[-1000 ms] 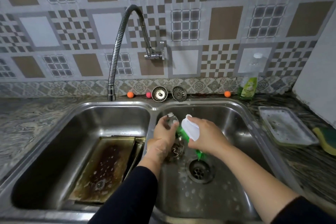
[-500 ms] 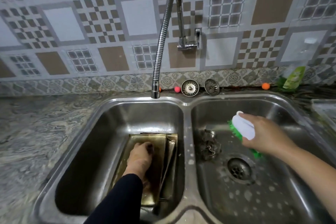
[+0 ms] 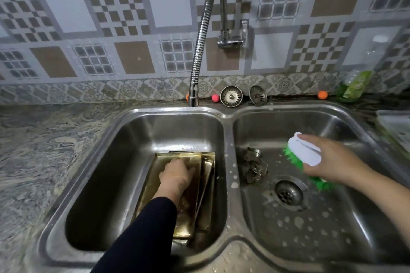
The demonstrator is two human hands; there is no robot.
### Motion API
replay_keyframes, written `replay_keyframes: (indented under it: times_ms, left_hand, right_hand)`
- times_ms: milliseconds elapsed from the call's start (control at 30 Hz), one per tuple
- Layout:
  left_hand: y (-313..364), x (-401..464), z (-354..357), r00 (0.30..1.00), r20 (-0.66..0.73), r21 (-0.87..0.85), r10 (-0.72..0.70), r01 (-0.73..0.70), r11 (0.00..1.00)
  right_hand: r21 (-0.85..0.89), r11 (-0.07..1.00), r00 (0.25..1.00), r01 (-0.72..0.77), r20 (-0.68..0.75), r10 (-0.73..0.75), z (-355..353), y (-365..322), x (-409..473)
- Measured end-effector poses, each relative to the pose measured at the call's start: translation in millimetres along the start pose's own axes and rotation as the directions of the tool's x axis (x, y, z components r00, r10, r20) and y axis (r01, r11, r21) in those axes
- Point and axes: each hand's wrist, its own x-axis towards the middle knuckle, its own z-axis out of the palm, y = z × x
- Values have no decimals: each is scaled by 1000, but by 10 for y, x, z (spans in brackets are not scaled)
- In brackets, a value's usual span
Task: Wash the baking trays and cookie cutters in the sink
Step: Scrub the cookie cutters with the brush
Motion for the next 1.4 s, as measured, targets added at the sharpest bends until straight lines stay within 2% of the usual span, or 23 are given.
replay_keyframes:
  times_ms: [133, 233, 300, 367, 500, 600, 700, 800, 967, 1100, 1267, 1400]
  left_hand:
    - [694, -65, -102, 971, -114, 41, 208, -205, 978]
    - [1215, -122, -73, 920, -165, 25, 355, -356, 934]
    - [1513, -164, 31, 908, -147, -33, 393, -402, 915]
    - [1730, -185, 223, 907, -66, -25, 416, -418, 908]
    - [1840, -143, 779, 937, 130, 39, 324, -332, 943]
    - [1785, -77, 1155, 957, 195, 128, 213, -241, 962]
    - [1755, -30, 1448, 969, 185, 206, 161, -199, 958]
    - [1776, 8, 1625, 976, 149, 285, 161, -198, 938]
    - [1874, 51, 1734, 993, 49, 353, 104, -115, 928]
    - [1927, 96, 1747, 994, 4, 362, 111, -105, 926]
    - [2029, 122, 1806, 983, 84, 412, 161, -182, 893]
    - [2098, 174, 1861, 982, 105, 439, 160, -190, 878]
  right_hand:
    - [-2, 998, 993, -55, 102, 55, -181, 284, -33]
    - [-64, 994, 992, -86, 85, 91, -492, 534, -4]
    - [-76, 992, 993, -105, 39, 109, -763, 698, 39]
    - [-67, 989, 992, -129, -20, 128, -1050, 884, 93]
    - [-38, 974, 967, -223, -134, 216, -1528, 1295, 197]
    - [46, 963, 941, -265, -208, 268, -1702, 1625, 301]
    - [43, 953, 935, -301, -182, 303, -1688, 1920, 441]
    - [10, 947, 944, -320, -82, 320, -1522, 2145, 582]
    - [-93, 955, 958, -280, 27, 284, -1295, 2310, 690]
    - [-108, 958, 964, -264, 11, 267, -1380, 2298, 715]
    - [-105, 971, 976, -216, -54, 212, -1512, 2124, 657]
    - [-105, 982, 986, -158, -66, 152, -1504, 1937, 656]
